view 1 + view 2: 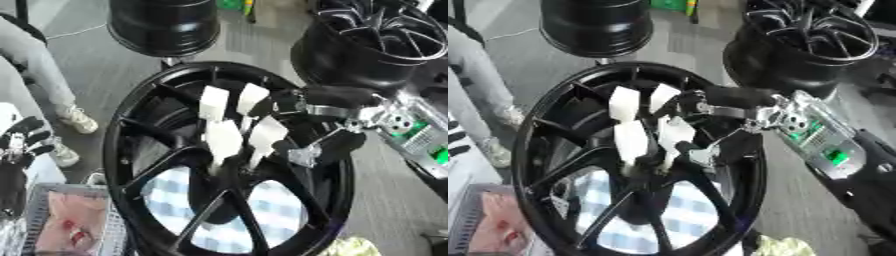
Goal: Pull the pin out of the wheel hub.
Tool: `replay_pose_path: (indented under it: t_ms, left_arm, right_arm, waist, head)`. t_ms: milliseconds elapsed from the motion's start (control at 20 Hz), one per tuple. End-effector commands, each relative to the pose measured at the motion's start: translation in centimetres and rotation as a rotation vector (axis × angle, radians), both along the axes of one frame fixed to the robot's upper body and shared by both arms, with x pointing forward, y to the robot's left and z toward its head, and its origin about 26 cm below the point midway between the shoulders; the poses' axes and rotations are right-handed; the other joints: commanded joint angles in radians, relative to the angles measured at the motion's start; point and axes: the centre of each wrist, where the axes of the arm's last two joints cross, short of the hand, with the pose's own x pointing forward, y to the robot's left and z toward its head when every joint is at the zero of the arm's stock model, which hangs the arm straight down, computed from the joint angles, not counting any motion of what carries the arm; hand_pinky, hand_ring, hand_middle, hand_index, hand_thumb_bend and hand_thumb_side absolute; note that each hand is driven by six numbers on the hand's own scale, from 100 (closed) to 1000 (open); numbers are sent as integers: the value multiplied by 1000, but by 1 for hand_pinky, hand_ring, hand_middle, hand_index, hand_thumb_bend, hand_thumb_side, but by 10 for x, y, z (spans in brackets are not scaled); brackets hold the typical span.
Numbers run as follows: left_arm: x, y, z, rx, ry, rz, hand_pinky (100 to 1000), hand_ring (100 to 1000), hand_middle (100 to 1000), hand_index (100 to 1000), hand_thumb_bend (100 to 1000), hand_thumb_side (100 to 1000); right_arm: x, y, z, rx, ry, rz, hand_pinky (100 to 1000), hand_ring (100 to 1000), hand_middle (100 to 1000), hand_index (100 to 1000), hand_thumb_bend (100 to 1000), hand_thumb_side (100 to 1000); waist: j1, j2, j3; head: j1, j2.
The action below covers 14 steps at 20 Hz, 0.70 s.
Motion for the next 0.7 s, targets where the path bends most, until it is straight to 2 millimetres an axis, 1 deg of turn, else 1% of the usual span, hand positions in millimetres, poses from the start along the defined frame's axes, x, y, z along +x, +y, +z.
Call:
replay_pose_path:
  t_ms: [50, 550, 700]
  left_arm:
    - [2, 2, 9, 19, -27, -7, 743, 804, 789, 862, 100, 845]
    - [3, 2, 9, 18, -26, -8, 743, 806, 790, 862, 100, 846]
    - [3, 2, 9, 18, -26, -8, 744, 807, 791, 862, 100, 846]
  right_arm:
    - [2, -4, 7, -17, -24, -15, 809, 861, 872, 938, 100, 569]
    - [3, -4, 5, -47, -29, -12, 787, 835, 857, 913, 100, 566]
    - [3, -3, 5, -62, -33, -8, 779, 829, 856, 911, 100, 581]
  waist:
    - [9, -10, 0]
    - [9, -9, -2]
    - [9, -9, -2]
  head:
    - [-1, 5]
    - [-1, 5]
    - [-1, 5]
